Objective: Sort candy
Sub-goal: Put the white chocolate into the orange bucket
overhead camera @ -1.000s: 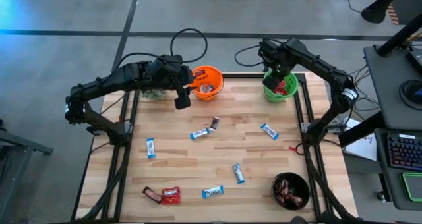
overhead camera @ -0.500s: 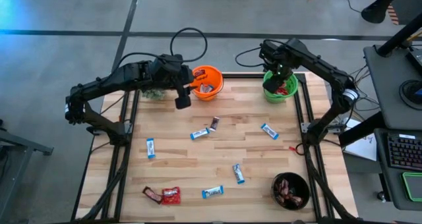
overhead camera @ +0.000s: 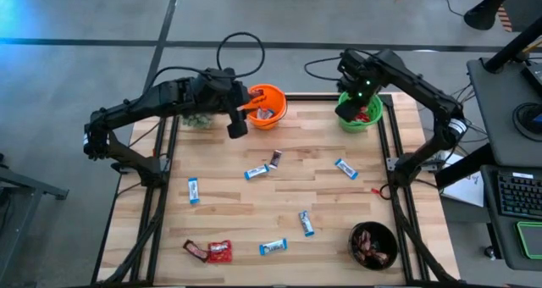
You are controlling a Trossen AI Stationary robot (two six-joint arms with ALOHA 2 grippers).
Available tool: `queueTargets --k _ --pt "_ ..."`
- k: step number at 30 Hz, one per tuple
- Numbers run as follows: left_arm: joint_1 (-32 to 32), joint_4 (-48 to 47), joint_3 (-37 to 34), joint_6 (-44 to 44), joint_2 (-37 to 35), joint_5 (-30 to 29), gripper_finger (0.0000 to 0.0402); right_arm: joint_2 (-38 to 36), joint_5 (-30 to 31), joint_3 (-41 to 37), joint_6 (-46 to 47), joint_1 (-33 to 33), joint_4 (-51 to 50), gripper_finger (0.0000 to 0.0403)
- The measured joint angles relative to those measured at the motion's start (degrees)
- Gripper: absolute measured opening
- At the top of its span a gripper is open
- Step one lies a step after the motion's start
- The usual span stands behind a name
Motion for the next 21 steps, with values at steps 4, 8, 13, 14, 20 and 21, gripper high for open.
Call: queueTargets --k 4,8,13,14,20,21 --pt "0.0 -6.09 0.0 -2.53 0.01 0.04 0.0148 -1.59 -6.64 0.02 -1.32 1.87 2.18 0.0086" --pt "0.0 -10.83 0.0 -5.14 0.01 0.06 0.0148 -2.1 -6.96 0.02 -1.51 5.24 3.37 0.009" --pt "0.0 -13.03 0.0 -6.71 0.0 0.07 0.0151 -2.09 -6.97 0.02 -3.65 10.29 4.59 0.0103" --pt "0.0 -13.56 0.0 -6.93 -0.07 0.06 0.0153 -2.08 -6.98 0.02 -3.71 11.29 4.95 0.0105" --pt "0.0 -18.73 0.0 -8.26 -0.49 0.04 0.0177 -2.09 -6.96 0.02 -0.98 17.01 7.62 0.0107" --pt "0.0 -19.72 0.0 -8.52 -0.49 0.04 0.0181 -2.1 -6.96 0.02 -0.43 17.9 8.23 0.0107"
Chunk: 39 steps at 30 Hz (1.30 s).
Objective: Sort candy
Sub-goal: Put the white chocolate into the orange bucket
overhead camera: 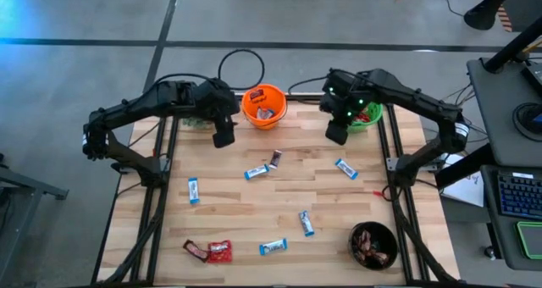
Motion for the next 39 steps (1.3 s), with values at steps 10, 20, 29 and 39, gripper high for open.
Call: queueTargets --k 10,20,29,39 --pt "0.0 -6.92 0.0 -0.35 -0.02 2.51 0.019 0.06 0.44 0.0 11.39 9.57 6.79 0.0107" --pt "-1.72 -12.18 0.0 0.89 -0.12 12.02 0.019 0.12 4.48 -0.78 29.74 18.24 10.86 0.0107" --pt "-2.1 -12.95 0.0 3.58 -0.19 12.59 0.019 4.48 14.95 -1.45 40.4 29.22 11.31 0.0107" --pt "-2.08 -13.56 0.0 4.37 -0.43 12.63 0.019 16.68 10.36 -1.62 42.24 37.19 11.25 0.0107"
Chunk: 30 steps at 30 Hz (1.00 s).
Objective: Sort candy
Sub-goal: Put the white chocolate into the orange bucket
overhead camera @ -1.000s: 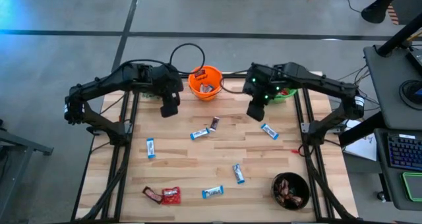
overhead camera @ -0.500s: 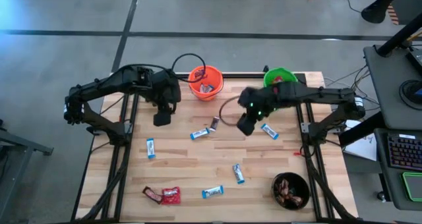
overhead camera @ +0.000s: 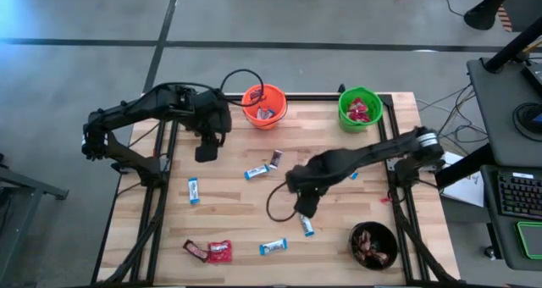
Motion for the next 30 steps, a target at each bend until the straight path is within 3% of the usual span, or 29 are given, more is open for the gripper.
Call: queueTargets --k 11,30 --pt "0.0 -2.68 0.0 -0.85 -1.19 0.07 0.019 6.44 -1.38 0.0 1.32 2.83 4.14 0.0107" --pt "0.0 -2.5 0.0 -1.77 -3.13 0.24 0.019 7.0 -5.04 0.58 -0.52 3.06 7.75 0.0107"
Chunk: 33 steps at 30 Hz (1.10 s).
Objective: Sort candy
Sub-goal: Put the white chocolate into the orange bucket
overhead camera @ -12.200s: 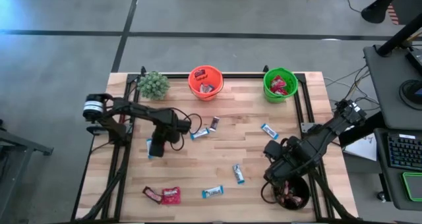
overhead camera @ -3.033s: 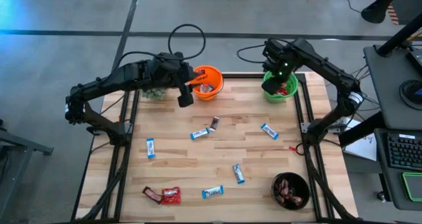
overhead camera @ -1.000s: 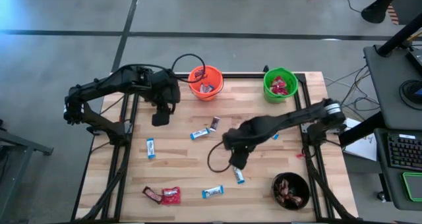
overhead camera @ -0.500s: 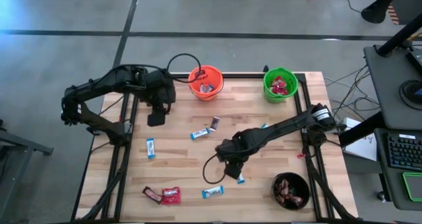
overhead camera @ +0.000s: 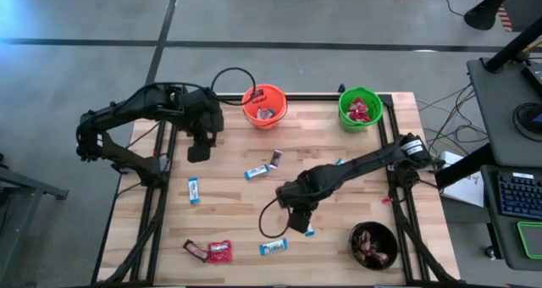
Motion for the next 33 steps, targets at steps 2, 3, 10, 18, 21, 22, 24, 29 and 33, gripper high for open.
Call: queueTargets --k 2,3,10,18,21,22,24,29,33 --pt "0.02 0.0 0.0 -0.15 -0.08 0.08 0.019 -0.02 -1.9 0.1 1.29 -0.27 0.13 0.0117" --pt "0.02 0.0 0.0 -0.28 -0.17 0.2 0.019 -0.02 -2.67 0.1 1.78 -0.28 0.09 0.0124" --pt "0.0 -0.03 0.0 -0.63 -1.09 0.85 0.019 -0.2 -1.01 0.1 8.78 0.33 -0.58 0.0181" --pt "0.0 -0.04 0.0 -0.63 -2.74 0.84 0.019 -0.2 12.11 -1.25 27.45 2.83 -0.51 0.0194" --pt "0.02 -0.04 0.0 -0.57 -3.44 0.83 0.019 0.36 11.74 -2.53 30.88 4.16 -0.63 0.0194" --pt "0.02 -0.04 0.0 -0.57 -3.65 0.83 0.019 0.76 11.44 -3.12 32.23 4.72 -0.7 0.0194" --pt "0.01 -0.03 0.0 -0.52 -4.07 0.83 0.019 1.59 11.22 -4.1 34.89 6.1 -0.76 0.0194" --pt "0.0 -0.04 0.0 -0.24 -4.75 0.81 0.019 2.01 11.15 -5.07 38.55 8.51 -0.19 0.0194" --pt "0.02 0.0 0.0 -0.22 -4.83 0.75 0.019 2.49 11.24 -6.56 40.44 9.27 2.04 0.0194"
